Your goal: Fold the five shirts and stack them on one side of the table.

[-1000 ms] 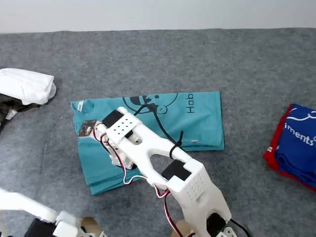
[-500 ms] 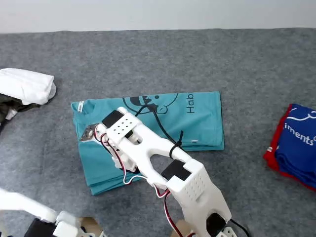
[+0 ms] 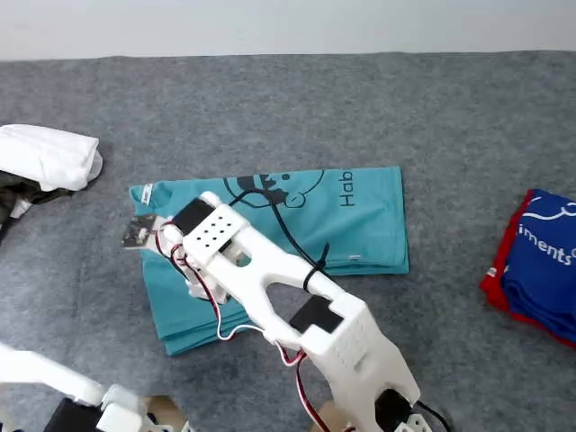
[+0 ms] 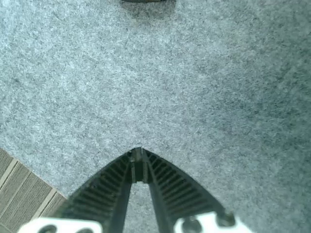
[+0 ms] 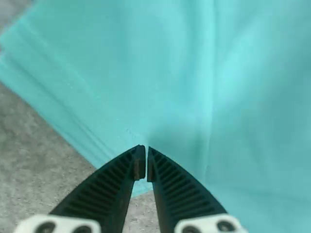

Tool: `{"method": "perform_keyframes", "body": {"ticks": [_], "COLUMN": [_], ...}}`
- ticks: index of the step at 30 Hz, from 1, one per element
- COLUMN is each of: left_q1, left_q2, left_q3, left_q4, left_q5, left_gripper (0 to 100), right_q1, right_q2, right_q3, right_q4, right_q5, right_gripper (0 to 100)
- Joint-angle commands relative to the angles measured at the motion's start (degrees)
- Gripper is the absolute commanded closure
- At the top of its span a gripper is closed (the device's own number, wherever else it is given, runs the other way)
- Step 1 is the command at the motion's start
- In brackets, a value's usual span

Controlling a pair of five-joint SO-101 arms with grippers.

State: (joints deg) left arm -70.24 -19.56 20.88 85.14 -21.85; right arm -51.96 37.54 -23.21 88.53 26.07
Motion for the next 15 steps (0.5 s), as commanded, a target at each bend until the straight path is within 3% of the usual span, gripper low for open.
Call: {"method": "perform_keyframes", "body": {"ticks": [1,15], "left_q1": [-0.62,-0.44], "left_q2": [-1.58,-1.41], "left_q3": [-1.63,-1.63], "left_q4": [-0.62,-0.62], "left_q5": [-0.35,-0.35], "left_gripper": [100,100], "right_q1": [-0.75,-0.48], "right_q2": [0.66,0.22], "right_q3": [-2.46,-3.34], "right_q4": [0.48,8.57], "right_q5": [0.26,0.79], "right_gripper": [98.8,98.8]}}
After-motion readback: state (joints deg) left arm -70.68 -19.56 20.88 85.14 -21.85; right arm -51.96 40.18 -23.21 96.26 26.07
